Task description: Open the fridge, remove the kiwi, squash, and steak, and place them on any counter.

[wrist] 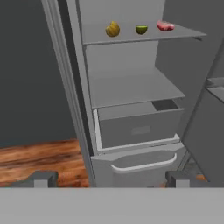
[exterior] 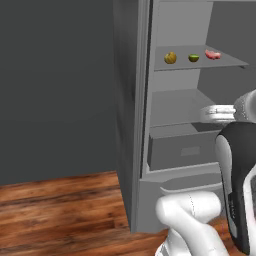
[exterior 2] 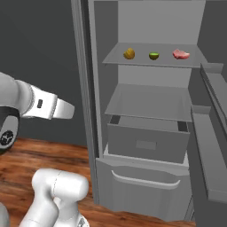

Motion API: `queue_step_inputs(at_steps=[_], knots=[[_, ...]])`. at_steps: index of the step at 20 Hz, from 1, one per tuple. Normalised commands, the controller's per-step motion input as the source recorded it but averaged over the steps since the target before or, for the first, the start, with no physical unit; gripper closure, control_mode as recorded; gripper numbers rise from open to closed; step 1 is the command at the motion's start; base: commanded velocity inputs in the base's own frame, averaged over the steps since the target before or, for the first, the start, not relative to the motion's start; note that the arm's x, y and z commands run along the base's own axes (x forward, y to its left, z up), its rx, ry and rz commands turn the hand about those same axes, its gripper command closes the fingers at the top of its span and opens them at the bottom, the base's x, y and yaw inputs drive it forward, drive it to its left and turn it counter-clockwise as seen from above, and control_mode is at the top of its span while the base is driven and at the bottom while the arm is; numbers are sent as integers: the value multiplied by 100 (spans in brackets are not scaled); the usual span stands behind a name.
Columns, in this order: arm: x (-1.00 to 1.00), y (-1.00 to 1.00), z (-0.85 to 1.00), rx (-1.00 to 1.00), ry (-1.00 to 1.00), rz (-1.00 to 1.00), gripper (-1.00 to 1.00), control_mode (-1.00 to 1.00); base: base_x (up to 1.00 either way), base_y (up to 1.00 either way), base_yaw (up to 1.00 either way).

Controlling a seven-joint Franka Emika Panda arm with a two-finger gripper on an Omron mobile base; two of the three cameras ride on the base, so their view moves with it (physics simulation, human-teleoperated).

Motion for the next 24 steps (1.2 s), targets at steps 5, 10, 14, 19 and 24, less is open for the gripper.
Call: queue_step_inputs(at_steps=[5, 10, 14, 19, 24], knots=[[-24, 20, 52, 18, -1, 0, -100, -100, 0, 0, 0], [-19, 20, 8, 0, -5, 0, -100, -100, 0, 0, 0], [-1, 18, -1, 0, -12, 7, -100, -100, 0, 0, 0], [0, 16, 0, 0, -13, 7, -100, -100, 0, 0, 0], [0, 3, 0, 0, 1, 0, -100, -100, 0, 0, 0]])
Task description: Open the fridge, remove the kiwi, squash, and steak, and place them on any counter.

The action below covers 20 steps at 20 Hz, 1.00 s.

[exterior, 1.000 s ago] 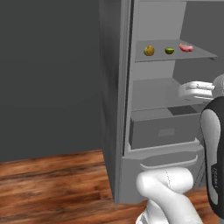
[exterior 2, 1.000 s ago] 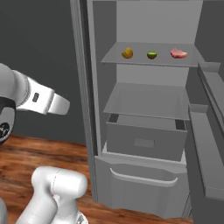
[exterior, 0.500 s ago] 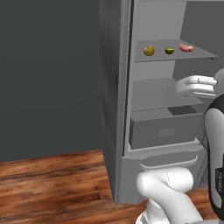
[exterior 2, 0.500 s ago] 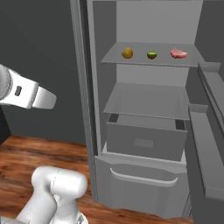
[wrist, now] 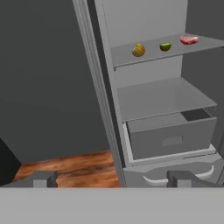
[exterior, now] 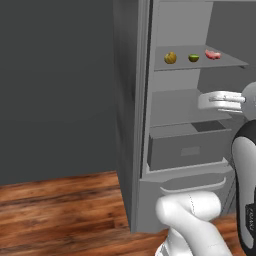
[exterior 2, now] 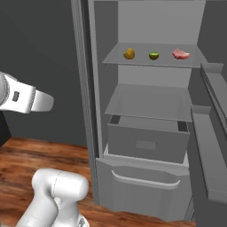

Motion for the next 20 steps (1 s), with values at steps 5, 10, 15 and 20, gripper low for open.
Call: queue_step_inputs(at_steps=[5, 10, 15, 20], knots=[[0, 0, 0, 0, 0, 0, -100, -100, 0, 0, 0], [0, -2, -2, 0, 2, 0, -100, 100, 0, -5, 0], [0, 0, 0, 0, 0, 0, -100, 100, 0, -68, -1], [0, 0, 0, 0, 0, 0, -100, 100, 5, -60, 0]])
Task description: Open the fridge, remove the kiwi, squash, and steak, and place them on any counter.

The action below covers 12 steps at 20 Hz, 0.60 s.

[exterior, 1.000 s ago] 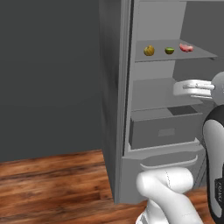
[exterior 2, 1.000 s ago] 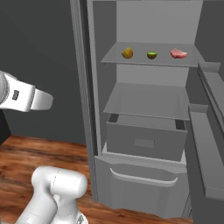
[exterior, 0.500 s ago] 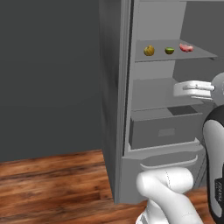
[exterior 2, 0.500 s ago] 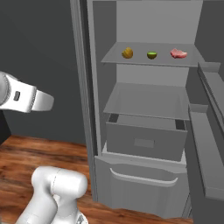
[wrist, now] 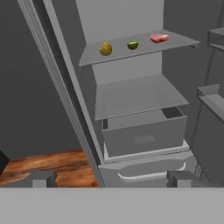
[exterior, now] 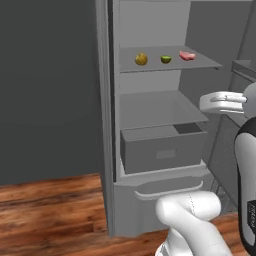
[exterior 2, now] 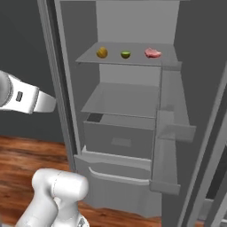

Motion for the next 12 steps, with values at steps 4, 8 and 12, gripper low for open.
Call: queue_step_inputs(at_steps=[4, 8, 12], knots=[[0, 0, 0, 0, 0, 0, -100, 100, 51, -2, 0], [0, 0, 0, 0, 0, 0, -100, 100, 67, -1, 0], [0, 0, 0, 0, 0, 0, -100, 100, 71, -19, -1]])
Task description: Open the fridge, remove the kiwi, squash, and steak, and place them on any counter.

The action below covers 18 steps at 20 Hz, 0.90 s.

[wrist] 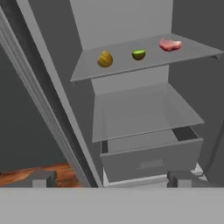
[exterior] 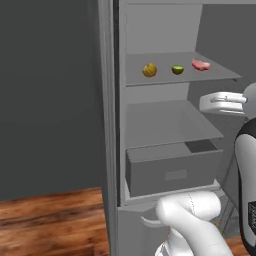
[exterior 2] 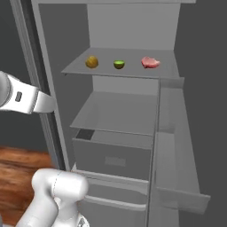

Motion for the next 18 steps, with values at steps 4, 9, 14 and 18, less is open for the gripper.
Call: queue_step_inputs(at_steps=[4, 9, 14, 18], knots=[[0, 0, 0, 0, 0, 0, -100, 100, 66, -27, -3], [0, 0, 0, 0, 0, 0, -100, 100, 62, -27, -4], [0, 0, 0, 0, 0, 0, -100, 100, 49, -21, -4], [0, -3, 0, 0, 2, 0, -100, -100, 23, -12, -2]])
